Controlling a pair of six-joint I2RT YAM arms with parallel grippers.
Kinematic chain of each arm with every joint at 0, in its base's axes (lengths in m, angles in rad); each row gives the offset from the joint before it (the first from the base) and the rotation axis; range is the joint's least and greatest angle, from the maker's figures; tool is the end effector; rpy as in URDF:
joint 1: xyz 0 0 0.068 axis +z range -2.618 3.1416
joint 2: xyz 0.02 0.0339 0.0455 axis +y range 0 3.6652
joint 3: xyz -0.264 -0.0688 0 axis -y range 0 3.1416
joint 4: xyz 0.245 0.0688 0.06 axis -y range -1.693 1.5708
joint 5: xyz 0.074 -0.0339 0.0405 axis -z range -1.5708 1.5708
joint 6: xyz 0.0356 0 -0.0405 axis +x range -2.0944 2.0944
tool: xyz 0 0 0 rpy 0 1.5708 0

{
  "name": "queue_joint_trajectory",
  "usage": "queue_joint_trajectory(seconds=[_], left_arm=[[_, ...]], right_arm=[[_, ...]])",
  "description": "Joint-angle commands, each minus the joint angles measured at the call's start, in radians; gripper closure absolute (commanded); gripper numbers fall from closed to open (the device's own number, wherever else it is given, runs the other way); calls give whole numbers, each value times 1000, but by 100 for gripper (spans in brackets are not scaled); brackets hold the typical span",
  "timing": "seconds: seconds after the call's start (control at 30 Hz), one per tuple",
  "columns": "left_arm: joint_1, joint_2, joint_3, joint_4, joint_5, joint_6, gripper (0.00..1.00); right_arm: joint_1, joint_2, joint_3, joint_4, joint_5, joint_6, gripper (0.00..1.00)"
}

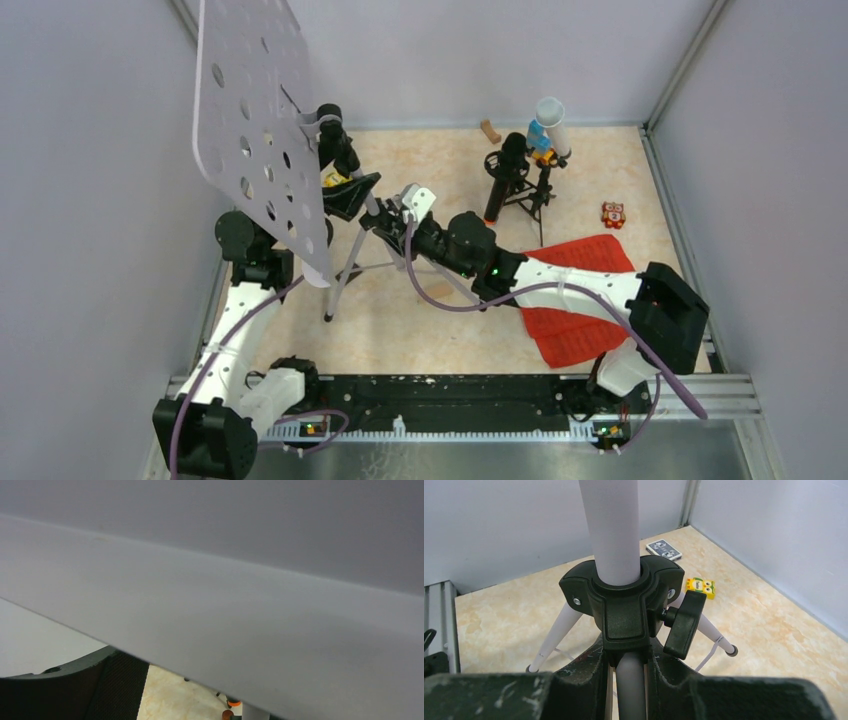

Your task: Pack up the instrument practice props

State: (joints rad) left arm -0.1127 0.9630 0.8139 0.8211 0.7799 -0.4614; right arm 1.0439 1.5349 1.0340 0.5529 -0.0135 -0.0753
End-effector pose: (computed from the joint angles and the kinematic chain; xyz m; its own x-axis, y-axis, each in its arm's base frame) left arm 0.1941 -0.0472 0.4150 0.2749 -0.3497 -0.8956 0.8366 0.5460 0.0436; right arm 0.1825 0.3146 0.3180 0.0916 0.0078 -0.9958 -0.8666 0.4931 -0.0758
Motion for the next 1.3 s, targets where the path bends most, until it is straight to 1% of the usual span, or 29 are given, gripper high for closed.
queue_joint_trajectory(seconds=[0.0,0.1,0.23,0.4,0.53,0.63,0.8,1.07,1.27], left_arm=[[-5,0,-10,95,-58,-19,5],[-5,-8,-27,103,-84,-30,5],[-5,-30,-62,125,-125,-44,4],[-4,-64,-81,108,-170,-43,1],[-5,-91,-96,90,-210,-47,1],[-4,-98,-117,98,-228,-68,1],[-6,-104,-170,127,-250,-111,1],[-5,-88,-187,151,-210,-133,1],[-9,-50,-189,220,-176,-165,1]], right_arm=[[59,-81,118,317,195,30,100],[83,-81,120,359,229,55,100],[90,-96,114,417,219,107,100],[90,-127,116,420,236,112,100],[91,-147,106,412,262,103,100],[92,-156,103,416,284,104,100],[93,-160,122,417,266,115,100],[115,-151,168,412,277,104,100],[140,-113,208,427,337,92,100]])
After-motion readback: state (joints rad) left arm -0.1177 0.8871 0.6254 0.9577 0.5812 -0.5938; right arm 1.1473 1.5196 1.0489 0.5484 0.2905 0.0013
